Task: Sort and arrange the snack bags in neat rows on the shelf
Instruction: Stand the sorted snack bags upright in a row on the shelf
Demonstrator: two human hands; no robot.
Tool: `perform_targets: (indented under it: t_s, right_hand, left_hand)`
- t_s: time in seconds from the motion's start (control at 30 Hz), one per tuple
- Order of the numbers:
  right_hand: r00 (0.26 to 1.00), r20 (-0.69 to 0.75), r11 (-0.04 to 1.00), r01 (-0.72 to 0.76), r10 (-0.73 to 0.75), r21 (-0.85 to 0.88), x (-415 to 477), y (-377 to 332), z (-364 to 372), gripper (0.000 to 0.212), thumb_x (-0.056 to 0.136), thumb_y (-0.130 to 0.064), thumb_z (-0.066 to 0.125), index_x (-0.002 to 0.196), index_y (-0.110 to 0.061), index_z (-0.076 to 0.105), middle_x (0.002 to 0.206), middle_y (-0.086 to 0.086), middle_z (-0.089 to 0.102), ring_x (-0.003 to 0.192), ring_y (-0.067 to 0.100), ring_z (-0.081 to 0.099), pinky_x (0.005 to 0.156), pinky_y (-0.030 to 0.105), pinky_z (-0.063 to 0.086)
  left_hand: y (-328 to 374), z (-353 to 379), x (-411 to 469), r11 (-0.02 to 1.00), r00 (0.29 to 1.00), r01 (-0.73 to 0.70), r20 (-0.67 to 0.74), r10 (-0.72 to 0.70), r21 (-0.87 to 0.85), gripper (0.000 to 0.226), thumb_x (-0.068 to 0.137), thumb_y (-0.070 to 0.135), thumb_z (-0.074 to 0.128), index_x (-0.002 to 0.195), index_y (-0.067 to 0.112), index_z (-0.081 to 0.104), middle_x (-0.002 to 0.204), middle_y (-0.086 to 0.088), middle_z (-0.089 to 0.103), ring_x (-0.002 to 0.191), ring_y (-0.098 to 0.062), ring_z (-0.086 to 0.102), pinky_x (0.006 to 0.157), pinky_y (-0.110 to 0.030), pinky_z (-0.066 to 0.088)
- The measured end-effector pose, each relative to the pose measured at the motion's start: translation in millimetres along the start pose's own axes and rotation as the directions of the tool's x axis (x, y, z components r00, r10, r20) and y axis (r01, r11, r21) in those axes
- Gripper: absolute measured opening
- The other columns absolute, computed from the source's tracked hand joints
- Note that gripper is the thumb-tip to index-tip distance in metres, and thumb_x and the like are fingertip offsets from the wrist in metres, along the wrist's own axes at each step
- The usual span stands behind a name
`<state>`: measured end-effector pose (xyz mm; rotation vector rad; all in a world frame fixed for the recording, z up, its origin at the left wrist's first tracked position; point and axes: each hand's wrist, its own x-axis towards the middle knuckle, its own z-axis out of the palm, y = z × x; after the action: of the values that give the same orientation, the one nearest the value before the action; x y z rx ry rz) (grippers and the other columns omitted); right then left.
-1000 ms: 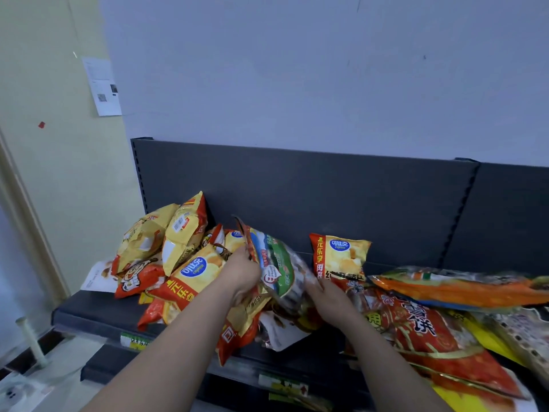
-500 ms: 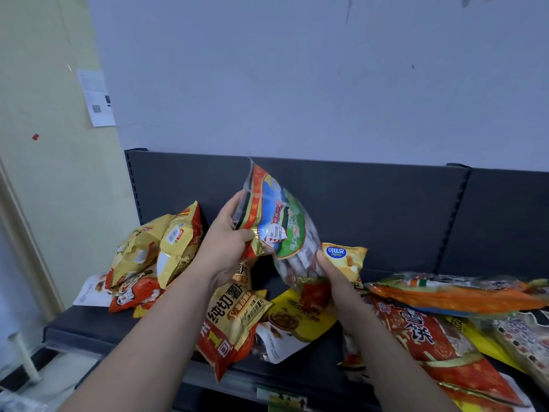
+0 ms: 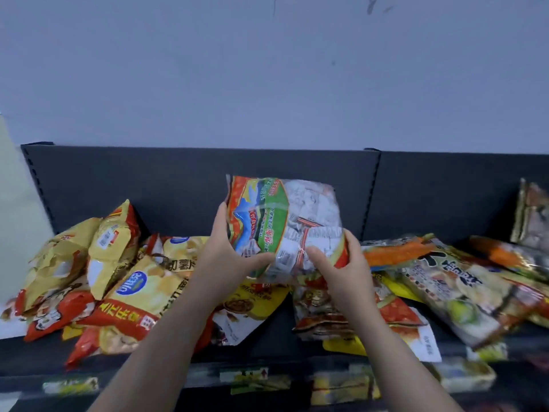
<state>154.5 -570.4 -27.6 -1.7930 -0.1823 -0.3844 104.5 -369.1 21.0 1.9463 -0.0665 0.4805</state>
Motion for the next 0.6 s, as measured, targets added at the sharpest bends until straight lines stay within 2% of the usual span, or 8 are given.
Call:
perform_targets:
  t_s: [0.1,0.2,0.3,0.37,0.4,0.5,0.6]
  right_hand:
    - [0.994,-0.107,0.996,0.014,-0.023,-0.087,-9,3,-47,0.073,0.072,-0.062,0.071,0.134,-0.038,0.042,0.127,-0.021,0.055,0.117,0.004,0.053,0.093,0.031,0.048]
    - [0.985,-0.173,0.991,-0.009,-0.014,-0.130,-21,3,-99,0.054,0.077,-0.055,0.072,0.122,-0.044,0.044,0.110,-0.034,0.054,0.103,-0.012,0.052,0.077,0.013,0.042]
    - [0.969,-0.246,0.986,-0.019,-0.023,-0.167,-29,8,-151,0.051,0.077,-0.054,0.072,0.120,-0.050,0.046,0.111,-0.033,0.056,0.101,-0.011,0.054,0.079,0.018,0.045]
    - [0.960,-0.280,0.985,-0.035,-0.014,-0.170,-34,12,-187,0.046,0.078,-0.052,0.072,0.115,-0.056,0.044,0.108,-0.037,0.052,0.098,-0.015,0.052,0.076,0.015,0.042]
    - [0.953,-0.302,0.983,-0.049,-0.006,-0.174,-36,16,-207,0.048,0.078,-0.052,0.072,0.117,-0.056,0.043,0.108,-0.038,0.051,0.099,-0.013,0.052,0.075,0.014,0.041]
    - [0.928,-0.372,0.970,-0.095,0.006,-0.222,-40,31,-268,0.064,0.076,-0.057,0.071,0.132,-0.042,0.043,0.116,-0.031,0.054,0.109,0.000,0.054,0.080,0.021,0.046]
    - [0.913,-0.408,0.968,-0.120,0.021,-0.219,-42,44,-335,0.055,0.076,-0.056,0.071,0.124,-0.047,0.047,0.116,-0.027,0.059,0.106,-0.003,0.057,0.083,0.025,0.048]
  left_hand:
    - [1,40,6,0.999,0.995,-0.028,0.095,0.032,-0.042,0.112,0.064,0.028,0.090,0.150,0.041,0.019,0.132,0.024,0.052,0.115,0.003,0.057,0.089,-0.017,0.050]
    - [13,89,6,0.996,0.981,-0.037,0.185,0.051,-0.077,0.115,0.058,0.039,0.091,0.148,0.046,0.020,0.141,0.016,0.050,0.126,-0.011,0.053,0.099,-0.040,0.051]
    - [34,142,1,0.992,0.967,-0.060,0.239,0.085,-0.110,0.112,0.057,0.039,0.090,0.147,0.046,0.022,0.140,0.019,0.050,0.127,-0.012,0.052,0.100,-0.044,0.049]
    - [47,180,-1,0.989,0.956,-0.079,0.271,0.111,-0.124,0.108,0.059,0.037,0.089,0.146,0.044,0.025,0.134,0.019,0.055,0.120,-0.010,0.056,0.098,-0.042,0.051]
    - [55,200,-4,0.987,0.949,-0.088,0.291,0.124,-0.134,0.108,0.059,0.038,0.089,0.146,0.042,0.025,0.134,0.018,0.054,0.120,-0.010,0.057,0.099,-0.042,0.051]
    - [80,261,-12,0.982,0.927,-0.074,0.351,0.132,-0.176,0.118,0.055,0.045,0.088,0.150,0.039,0.019,0.144,0.014,0.047,0.129,-0.012,0.049,0.104,-0.043,0.046]
    - [109,327,-20,0.976,0.910,-0.054,0.392,0.135,-0.212,0.118,0.051,0.047,0.089,0.147,0.045,0.022,0.137,0.016,0.053,0.122,-0.013,0.056,0.100,-0.044,0.049]
